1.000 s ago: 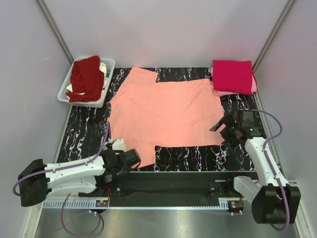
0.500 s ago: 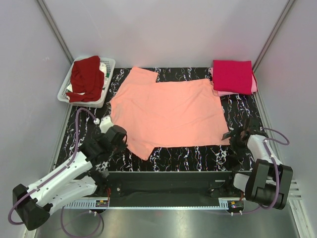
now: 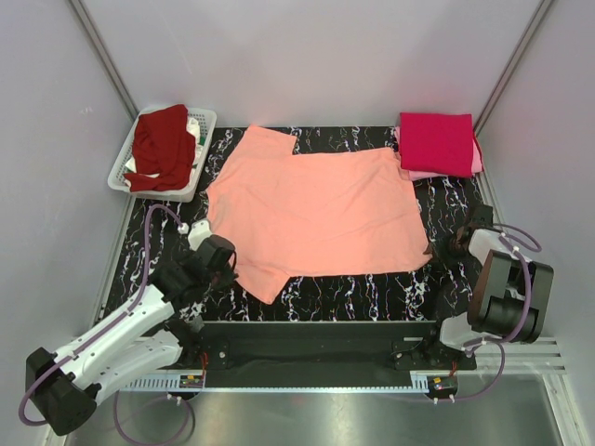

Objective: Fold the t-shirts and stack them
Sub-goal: Flatten the tshirt out, then fold the tshirt

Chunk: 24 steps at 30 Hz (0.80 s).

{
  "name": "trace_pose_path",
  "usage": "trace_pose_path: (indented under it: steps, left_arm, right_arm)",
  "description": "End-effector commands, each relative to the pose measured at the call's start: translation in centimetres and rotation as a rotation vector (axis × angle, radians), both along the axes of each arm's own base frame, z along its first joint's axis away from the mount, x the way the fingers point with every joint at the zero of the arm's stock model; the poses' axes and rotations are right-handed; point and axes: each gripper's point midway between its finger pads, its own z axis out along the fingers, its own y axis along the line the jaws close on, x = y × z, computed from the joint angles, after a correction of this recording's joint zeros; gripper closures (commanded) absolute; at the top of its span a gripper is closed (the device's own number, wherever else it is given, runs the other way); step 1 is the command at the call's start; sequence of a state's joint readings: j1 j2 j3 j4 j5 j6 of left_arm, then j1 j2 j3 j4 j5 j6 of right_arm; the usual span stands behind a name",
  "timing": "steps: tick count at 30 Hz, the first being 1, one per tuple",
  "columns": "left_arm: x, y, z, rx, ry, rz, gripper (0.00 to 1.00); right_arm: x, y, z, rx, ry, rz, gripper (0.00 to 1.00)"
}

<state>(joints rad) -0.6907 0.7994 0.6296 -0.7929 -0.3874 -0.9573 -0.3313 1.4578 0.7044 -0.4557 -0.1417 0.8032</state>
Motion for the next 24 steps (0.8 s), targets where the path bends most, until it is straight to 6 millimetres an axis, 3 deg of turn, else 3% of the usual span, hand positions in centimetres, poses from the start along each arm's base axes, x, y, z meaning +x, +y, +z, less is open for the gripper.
trace_pose_path:
  steps: [1,4,5,9,12,19,24]
  left_arm:
    - [0.6,-0.6,0.4,-0.028,-0.028,-0.019,1.00]
    - [0.4,-0.4,0.4,-0.024,-0.018,-0.020,1.00]
    - [0.3,-0.3,0.5,-0.024,-0.019,-0.019,1.00]
    - [-0.1,-0.2,1.0,-0.038,-0.020,-0.018,1.00]
    - [-0.7,-0.3,1.3,-0.059,-0.008,-0.029,1.00]
    - [-3.1,0.0,3.3,-0.125,0.018,-0.052,1.00]
    - [-5.0,1.5,4.8,-0.157,0.009,-0.019,1.00]
  right_arm:
    - [-1.1,-0.3,-2.1,-0.022,0.044,0.013,0.79]
    - [-1.3,-0.4,-1.5,-0.033,0.039,0.005,0.99]
    - [-1.5,-0.4,-1.3,-0.038,0.039,0.006,1.00]
    - [-3.1,0.1,-0.4,-0.044,0.033,0.005,1.00]
    - [-4.1,0.8,1.4,-0.041,-0.013,0.024,1.00]
    - [-6.4,3.0,7.1,-0.020,-0.159,0.058,1.00]
    - [-8.4,4.4,8.6,0.029,-0.169,0.035,1.00]
